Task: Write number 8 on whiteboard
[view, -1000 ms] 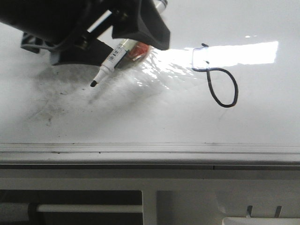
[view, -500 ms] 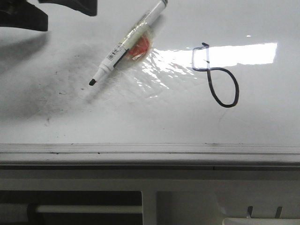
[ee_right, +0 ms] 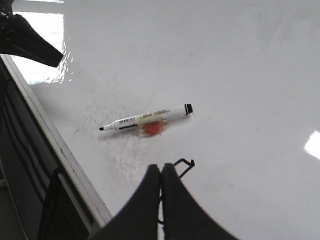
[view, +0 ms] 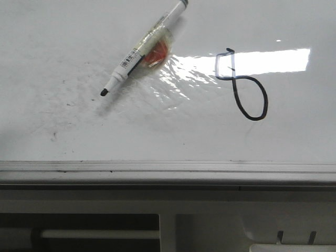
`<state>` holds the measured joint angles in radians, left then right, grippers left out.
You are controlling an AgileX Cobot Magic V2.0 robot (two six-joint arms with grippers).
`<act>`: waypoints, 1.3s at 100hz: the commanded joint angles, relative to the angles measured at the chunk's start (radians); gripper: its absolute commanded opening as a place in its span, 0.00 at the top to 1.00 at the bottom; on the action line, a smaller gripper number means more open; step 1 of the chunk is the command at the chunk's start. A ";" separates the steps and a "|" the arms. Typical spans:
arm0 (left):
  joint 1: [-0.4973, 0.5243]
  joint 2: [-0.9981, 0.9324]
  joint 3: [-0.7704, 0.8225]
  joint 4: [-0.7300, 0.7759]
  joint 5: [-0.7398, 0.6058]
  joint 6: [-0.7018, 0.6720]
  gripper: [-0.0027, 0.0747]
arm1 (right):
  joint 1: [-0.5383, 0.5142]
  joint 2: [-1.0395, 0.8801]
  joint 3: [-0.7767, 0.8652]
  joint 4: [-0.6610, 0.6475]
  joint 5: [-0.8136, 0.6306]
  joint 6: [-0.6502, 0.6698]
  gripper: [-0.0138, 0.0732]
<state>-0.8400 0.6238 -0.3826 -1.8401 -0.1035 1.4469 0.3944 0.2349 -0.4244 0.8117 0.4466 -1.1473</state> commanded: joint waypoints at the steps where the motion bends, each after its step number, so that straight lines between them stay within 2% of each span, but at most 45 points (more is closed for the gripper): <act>1: 0.000 -0.071 0.023 0.001 0.066 0.002 0.99 | -0.004 -0.098 0.054 0.013 -0.105 0.004 0.91; 20: 0.000 -0.135 0.076 0.001 0.097 0.002 0.99 | -0.004 -0.270 0.103 0.015 -0.065 0.004 0.91; 71: 0.000 -0.131 0.076 -0.003 0.091 0.002 0.99 | -0.004 -0.257 0.098 0.042 -0.045 0.004 0.91; 91: 0.000 -0.157 0.133 0.003 0.082 0.002 0.99 | -0.004 -0.257 0.098 0.042 -0.045 0.004 0.91; 98: 0.002 -0.215 0.155 0.087 0.036 0.000 0.99 | -0.004 -0.257 0.098 0.042 -0.045 0.004 0.91; 109: 0.037 -0.326 0.202 0.307 -0.002 -0.048 0.99 | -0.004 -0.257 0.098 0.042 -0.045 0.004 0.91; 116: 0.103 -0.392 0.240 0.524 -0.021 -0.203 0.99 | -0.004 -0.257 0.098 0.042 -0.045 0.004 0.91; 130: 0.299 -0.494 0.316 1.057 0.023 -0.697 0.99 | -0.004 -0.257 0.098 0.042 -0.045 0.004 0.91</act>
<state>-0.6481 0.1708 -0.0760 -1.0967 -0.0940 1.0372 0.3944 -0.0119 -0.3010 0.8256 0.4541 -1.1454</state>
